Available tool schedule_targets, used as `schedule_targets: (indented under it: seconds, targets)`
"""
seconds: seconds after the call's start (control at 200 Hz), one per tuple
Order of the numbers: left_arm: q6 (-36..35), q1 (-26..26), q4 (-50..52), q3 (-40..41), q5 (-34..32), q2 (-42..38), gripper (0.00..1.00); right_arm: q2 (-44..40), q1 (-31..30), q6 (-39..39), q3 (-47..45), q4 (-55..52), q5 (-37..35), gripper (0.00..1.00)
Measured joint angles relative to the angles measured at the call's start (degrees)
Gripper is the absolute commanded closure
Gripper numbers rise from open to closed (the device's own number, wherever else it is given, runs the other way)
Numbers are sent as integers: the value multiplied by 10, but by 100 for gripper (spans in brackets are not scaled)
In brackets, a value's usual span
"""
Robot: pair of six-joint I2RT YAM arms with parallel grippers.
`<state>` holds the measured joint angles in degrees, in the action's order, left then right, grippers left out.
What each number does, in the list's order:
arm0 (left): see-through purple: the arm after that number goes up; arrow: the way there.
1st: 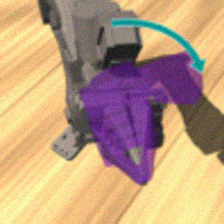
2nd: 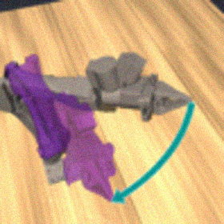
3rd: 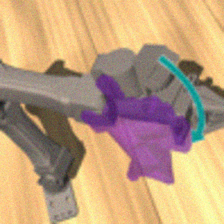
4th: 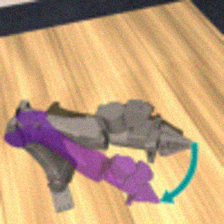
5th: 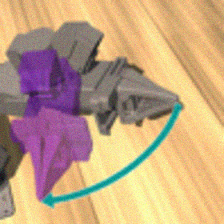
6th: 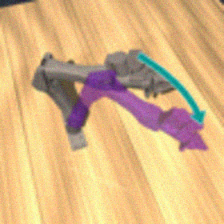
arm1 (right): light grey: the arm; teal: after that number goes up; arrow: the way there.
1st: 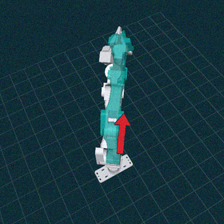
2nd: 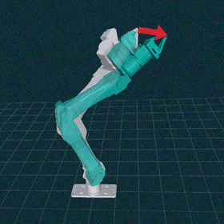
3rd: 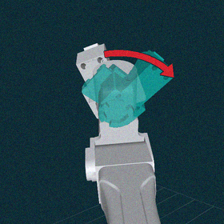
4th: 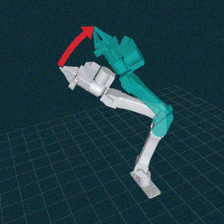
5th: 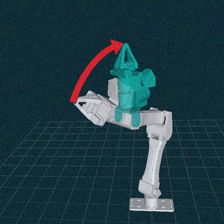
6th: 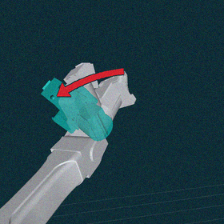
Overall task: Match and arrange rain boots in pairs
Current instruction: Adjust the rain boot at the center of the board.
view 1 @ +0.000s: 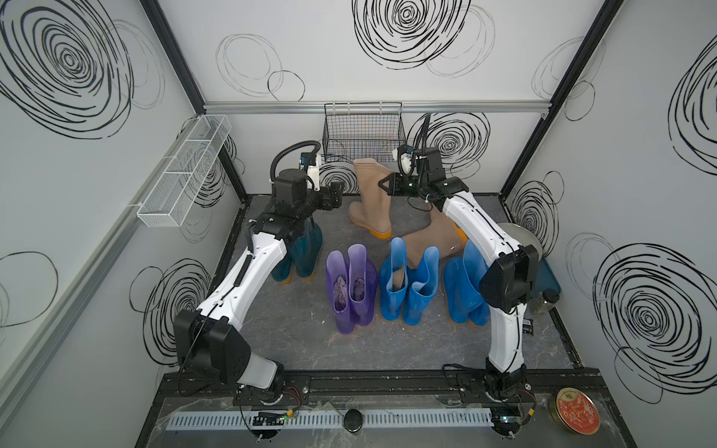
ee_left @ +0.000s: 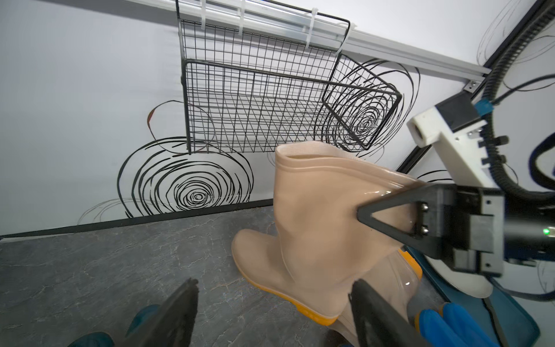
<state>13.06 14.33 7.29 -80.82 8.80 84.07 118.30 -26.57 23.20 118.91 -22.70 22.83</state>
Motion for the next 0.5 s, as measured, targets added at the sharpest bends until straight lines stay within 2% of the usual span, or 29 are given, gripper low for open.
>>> schedule_targets:
  seconds: [0.195, 0.395, 0.495]
  targets:
    - [15, 0, -10, 33, 7, -18, 17, 1, -33, 94, -103, 107, -97, 100]
    - [29, 0, -12, 49, 11, -28, 17, 8, -77, 131, -112, 162, -214, 100]
    - [31, 0, -11, 50, 12, -32, 16, 11, -103, 142, -112, 175, -267, 72]
